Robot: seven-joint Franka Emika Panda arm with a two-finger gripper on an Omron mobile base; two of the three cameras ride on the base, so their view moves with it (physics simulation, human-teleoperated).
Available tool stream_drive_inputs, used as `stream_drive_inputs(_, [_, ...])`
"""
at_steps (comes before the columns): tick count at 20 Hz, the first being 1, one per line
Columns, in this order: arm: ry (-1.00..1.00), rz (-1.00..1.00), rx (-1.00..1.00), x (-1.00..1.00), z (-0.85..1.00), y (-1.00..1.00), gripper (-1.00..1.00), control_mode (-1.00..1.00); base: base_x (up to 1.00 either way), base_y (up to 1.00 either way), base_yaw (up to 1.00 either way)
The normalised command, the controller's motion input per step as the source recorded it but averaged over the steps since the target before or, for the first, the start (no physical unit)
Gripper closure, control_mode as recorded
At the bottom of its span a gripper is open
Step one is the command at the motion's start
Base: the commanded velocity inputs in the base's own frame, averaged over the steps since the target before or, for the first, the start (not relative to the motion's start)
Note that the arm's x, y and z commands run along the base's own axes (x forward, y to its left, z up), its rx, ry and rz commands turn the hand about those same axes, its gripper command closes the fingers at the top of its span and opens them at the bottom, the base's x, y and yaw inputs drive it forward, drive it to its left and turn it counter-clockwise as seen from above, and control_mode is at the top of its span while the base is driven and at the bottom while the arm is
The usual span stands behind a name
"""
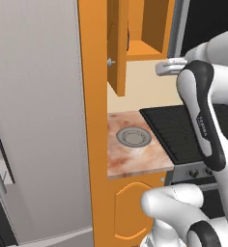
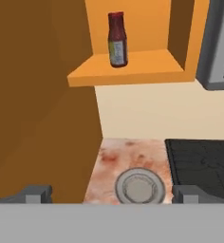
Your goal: Move the hot dog bun to the plate on the dining table and place the condiment next to that plate. Then navigate to the fridge and take the sausage and place it on the plate as well.
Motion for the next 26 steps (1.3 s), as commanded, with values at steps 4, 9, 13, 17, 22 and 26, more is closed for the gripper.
stream_drive_inputs(4, [0.0, 0.06, 0.06, 0.6, 0.39, 0.0, -1.0, -1.0, 0.0, 0.0, 0.0])
stream_drive_inputs(9, [-0.01, 0.03, 0.03, 0.67, 0.01, 0.16, -1.0, -1.0, 0.0, 0.0, 0.0])
stream_drive_inputs(13, [-0.03, 0.0, 0.01, 0.79, 0.06, 0.28, -1.0, -1.0, 0.0, 0.0, 0.0])
stream_drive_inputs(17, [-0.01, 0.0, 0.0, 0.81, 0.15, 0.22, -1.0, -1.0, 0.0, 0.0, 0.0])
stream_drive_inputs(22, [-0.11, 0.0, 0.0, 0.73, 0.15, 0.05, -1.0, -1.0, 0.0, 0.0, 0.0])
stream_drive_inputs(26, [-0.1, 0.0, 0.0, 0.73, 0.08, 0.0, -1.0, -1.0, 0.0, 0.0, 0.0])
